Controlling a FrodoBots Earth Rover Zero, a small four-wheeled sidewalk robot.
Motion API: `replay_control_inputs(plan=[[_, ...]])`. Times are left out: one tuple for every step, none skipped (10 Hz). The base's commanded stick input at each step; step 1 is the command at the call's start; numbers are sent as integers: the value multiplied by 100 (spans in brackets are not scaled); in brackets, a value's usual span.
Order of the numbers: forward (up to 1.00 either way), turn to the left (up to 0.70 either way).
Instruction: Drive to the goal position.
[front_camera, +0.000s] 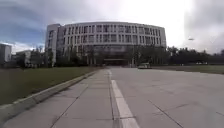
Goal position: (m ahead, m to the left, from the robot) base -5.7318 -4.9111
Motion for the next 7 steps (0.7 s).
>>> replay_control_inputs(plan=[[5, 0], [5, 0], [5, 0], [5, 0], [5, 0], [5, 0], [5, 0]])
